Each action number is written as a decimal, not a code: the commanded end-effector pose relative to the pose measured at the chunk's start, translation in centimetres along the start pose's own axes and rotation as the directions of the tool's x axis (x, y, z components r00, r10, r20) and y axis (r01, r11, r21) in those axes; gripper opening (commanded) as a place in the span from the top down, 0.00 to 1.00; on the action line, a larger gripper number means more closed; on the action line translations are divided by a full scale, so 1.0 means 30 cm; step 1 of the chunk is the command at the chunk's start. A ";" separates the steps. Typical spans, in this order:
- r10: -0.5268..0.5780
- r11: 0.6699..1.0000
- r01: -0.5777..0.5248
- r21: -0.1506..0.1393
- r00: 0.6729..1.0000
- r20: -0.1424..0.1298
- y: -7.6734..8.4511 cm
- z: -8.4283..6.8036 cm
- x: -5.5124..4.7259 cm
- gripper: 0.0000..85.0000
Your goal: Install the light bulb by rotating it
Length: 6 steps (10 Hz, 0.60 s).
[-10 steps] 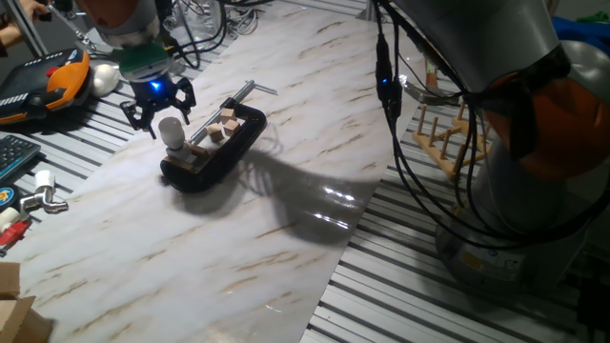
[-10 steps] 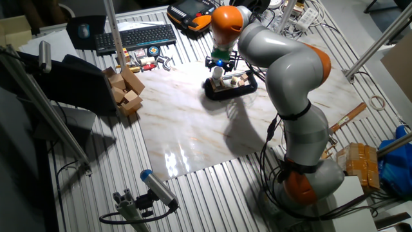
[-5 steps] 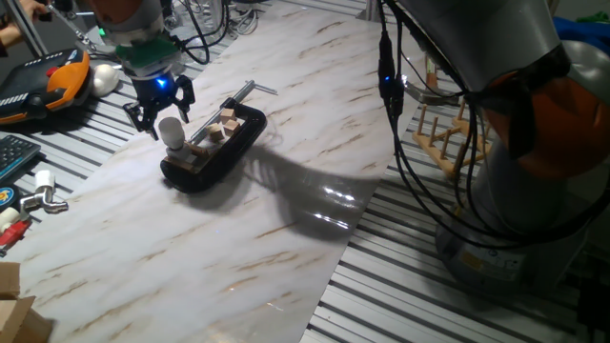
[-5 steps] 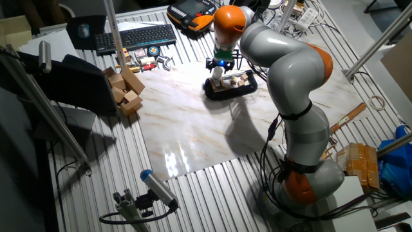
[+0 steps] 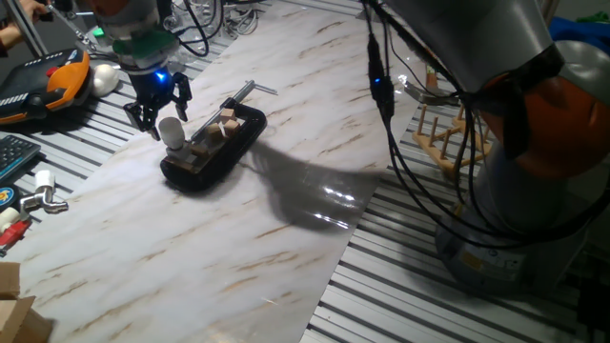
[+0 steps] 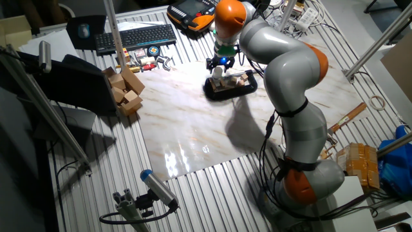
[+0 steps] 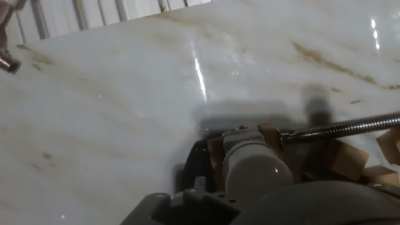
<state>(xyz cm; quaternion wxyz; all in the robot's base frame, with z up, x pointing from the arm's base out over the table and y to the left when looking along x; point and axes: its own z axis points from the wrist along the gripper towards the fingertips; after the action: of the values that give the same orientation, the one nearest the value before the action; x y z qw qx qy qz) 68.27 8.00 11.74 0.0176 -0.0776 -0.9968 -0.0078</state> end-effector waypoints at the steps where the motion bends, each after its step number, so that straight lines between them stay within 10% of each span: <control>1: -0.410 0.912 0.410 0.013 0.912 -0.009 0.000 -0.001 0.000 0.20; 6: -0.445 0.895 0.445 0.021 0.896 0.005 -0.004 0.004 0.004 0.20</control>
<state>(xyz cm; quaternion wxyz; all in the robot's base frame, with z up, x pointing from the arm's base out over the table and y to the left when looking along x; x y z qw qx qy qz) 68.12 7.89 11.64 0.0101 0.0265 -0.9996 -0.0021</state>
